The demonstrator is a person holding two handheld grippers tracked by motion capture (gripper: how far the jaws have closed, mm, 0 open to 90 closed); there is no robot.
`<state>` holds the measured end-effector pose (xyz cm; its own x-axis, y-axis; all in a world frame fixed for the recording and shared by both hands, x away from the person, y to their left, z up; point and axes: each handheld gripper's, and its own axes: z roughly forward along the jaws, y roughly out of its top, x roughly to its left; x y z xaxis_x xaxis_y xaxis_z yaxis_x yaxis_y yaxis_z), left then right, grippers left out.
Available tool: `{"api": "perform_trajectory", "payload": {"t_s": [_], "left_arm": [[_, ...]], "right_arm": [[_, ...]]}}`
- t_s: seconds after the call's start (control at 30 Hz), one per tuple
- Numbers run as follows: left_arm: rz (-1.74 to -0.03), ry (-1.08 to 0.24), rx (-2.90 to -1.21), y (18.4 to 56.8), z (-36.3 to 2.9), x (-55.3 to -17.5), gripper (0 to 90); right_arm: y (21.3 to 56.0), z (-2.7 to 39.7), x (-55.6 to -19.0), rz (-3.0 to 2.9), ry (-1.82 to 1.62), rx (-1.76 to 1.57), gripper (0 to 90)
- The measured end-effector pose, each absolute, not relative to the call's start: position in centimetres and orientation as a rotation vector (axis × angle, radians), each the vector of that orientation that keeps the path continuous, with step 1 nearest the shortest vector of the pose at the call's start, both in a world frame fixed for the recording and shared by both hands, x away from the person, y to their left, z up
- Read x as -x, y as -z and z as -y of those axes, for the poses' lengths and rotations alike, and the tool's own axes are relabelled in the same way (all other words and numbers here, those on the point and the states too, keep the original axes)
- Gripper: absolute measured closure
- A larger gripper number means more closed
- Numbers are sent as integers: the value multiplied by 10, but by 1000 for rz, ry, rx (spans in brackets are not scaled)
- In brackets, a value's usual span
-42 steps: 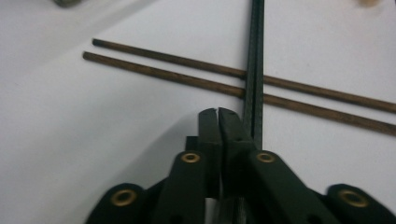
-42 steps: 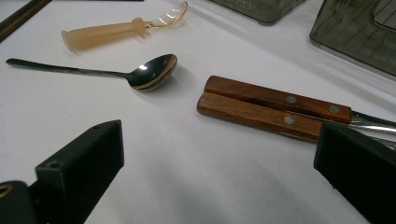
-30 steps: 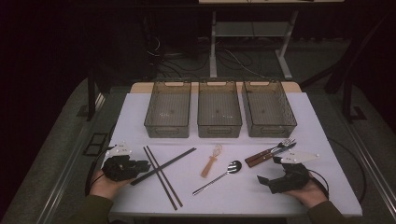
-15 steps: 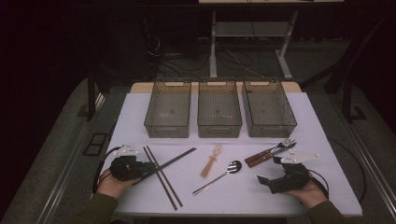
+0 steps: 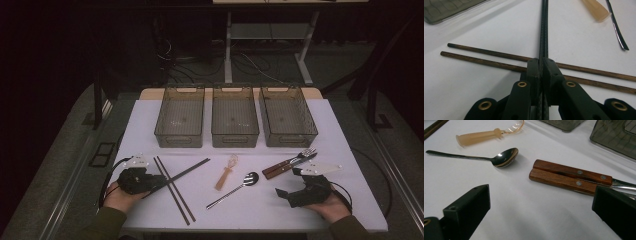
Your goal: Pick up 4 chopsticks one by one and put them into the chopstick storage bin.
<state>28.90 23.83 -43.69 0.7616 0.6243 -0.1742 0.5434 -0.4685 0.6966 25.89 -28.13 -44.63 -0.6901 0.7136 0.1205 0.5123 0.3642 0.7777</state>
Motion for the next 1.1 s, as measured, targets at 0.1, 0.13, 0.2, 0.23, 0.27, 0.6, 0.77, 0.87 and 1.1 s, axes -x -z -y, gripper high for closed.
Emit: {"api": "perform_trajectory", "payload": {"t_s": [0.1, 0.13, 0.2, 0.23, 0.27, 0.6, 0.77, 0.87, 1.1], "left_arm": [[-869, -137, -2182, 436, -239, -289, 831], [-869, -138, -2180, 437, -239, -289, 831], [-867, -135, -2182, 437, -239, -289, 830], [-869, -140, -2181, 437, -239, -289, 830], [-864, -147, -2190, 436, -239, -289, 830], [-875, -159, -2177, 436, -240, -289, 831], [-871, -155, -2179, 436, -240, -289, 818], [-873, -149, -2182, 437, -240, -289, 814], [-870, -149, -2193, 438, -239, -289, 798]], "right_arm": [[446, 281, -259, -2388, -1231, -1096, 14], [446, 281, -259, -2388, -1231, -1096, 14], [446, 281, -259, -2389, -1230, -1096, 14], [446, 281, -259, -2389, -1231, -1096, 14], [446, 281, -259, -2389, -1231, -1095, 14], [446, 281, -259, -2389, -1231, -1096, 14], [446, 281, -259, -2388, -1232, -1097, 14], [446, 281, -259, -2389, -1232, -1095, 14], [446, 281, -259, -2390, -1231, -1095, 14]]}}
